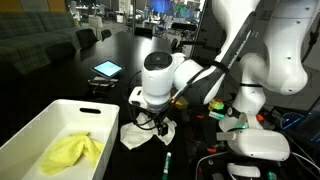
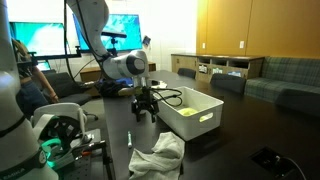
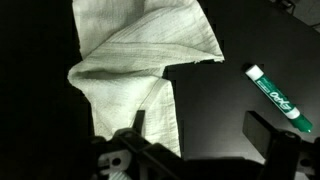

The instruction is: Pick up the yellow towel and put it in the bucket, pick up the marker and put it in the cup, pick up the white towel and put it in the bucket, finally pick up the black masking tape and put it in the cup

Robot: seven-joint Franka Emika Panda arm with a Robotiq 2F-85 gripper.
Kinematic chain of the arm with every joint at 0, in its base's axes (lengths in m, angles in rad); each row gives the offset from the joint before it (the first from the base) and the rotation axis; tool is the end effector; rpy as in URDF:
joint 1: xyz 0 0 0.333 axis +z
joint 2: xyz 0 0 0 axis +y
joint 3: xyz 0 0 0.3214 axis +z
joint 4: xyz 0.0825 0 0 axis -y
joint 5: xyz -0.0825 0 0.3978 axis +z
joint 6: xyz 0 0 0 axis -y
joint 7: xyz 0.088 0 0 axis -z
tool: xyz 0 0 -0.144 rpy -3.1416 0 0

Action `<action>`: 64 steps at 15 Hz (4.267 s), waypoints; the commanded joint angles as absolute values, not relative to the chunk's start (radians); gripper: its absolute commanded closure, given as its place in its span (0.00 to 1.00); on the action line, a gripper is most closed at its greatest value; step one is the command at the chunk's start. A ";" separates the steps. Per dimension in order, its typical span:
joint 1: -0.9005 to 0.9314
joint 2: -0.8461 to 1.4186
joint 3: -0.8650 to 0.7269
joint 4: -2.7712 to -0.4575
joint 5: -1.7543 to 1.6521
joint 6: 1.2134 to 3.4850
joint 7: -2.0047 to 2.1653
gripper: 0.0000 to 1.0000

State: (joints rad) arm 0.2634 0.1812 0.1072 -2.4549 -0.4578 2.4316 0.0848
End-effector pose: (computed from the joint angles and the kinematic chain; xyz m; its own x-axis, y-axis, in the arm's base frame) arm 0.4354 0.1589 0.1689 0.7827 0.5837 -0.2159 0.6213 -0.7532 0.2162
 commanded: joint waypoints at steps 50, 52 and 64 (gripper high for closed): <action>0.418 0.578 0.097 -2.398 -1.124 2.727 0.218 0.00; 0.415 0.568 0.100 -2.406 -1.116 2.717 0.209 0.00; 0.354 0.523 0.150 -2.437 -1.095 2.664 0.122 0.00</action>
